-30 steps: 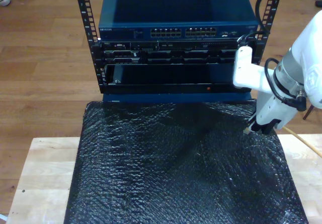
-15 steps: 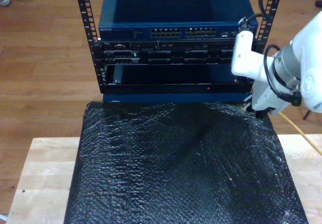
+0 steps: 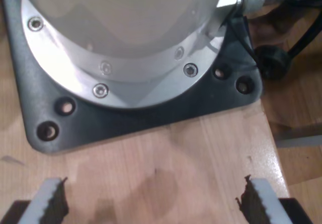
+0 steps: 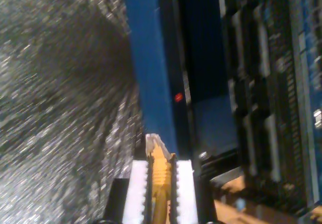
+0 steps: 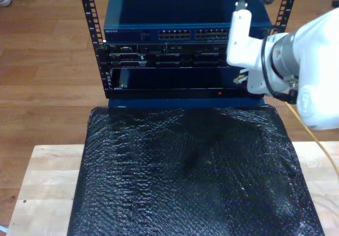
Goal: Grab the cable and plug it in
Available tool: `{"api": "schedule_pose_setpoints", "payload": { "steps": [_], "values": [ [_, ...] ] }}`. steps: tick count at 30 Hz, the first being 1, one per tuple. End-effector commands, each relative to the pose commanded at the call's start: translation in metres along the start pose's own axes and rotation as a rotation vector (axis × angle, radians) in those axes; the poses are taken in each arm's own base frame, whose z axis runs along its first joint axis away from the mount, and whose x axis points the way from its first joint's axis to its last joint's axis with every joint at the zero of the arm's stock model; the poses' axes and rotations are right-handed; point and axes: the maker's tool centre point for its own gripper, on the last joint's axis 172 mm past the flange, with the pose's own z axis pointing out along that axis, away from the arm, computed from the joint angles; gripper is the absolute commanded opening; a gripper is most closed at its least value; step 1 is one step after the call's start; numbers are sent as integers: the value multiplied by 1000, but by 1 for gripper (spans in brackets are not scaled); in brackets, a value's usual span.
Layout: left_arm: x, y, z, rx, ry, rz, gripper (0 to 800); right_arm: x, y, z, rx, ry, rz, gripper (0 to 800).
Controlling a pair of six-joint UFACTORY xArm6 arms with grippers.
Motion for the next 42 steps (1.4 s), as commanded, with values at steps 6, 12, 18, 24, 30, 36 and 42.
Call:
{"api": "schedule_pose_setpoints", "payload": {
  "steps": [6,12,18,24,30,36,42],
  "values": [
    [0,0,0,0,0,0,800,2,-9,10,-88,23,-45,0],
    [0,0,0,0,0,0,800,19,-27,25,-135,68,-85,0],
    [0,0,0,0,0,0,800,30,-19,40,-170,88,-103,0],
    [0,0,0,0,0,0,800,34,-16,49,-186,94,-128,0],
    [0,0,0,0,0,0,800,34,-20,53,-227,108,-142,0],
    [0,0,0,0,0,0,800,26,-31,53,-242,111,-138,0],
    [0,0,0,0,0,0,800,28,-39,45,-282,131,-154,0]
  ]
}}
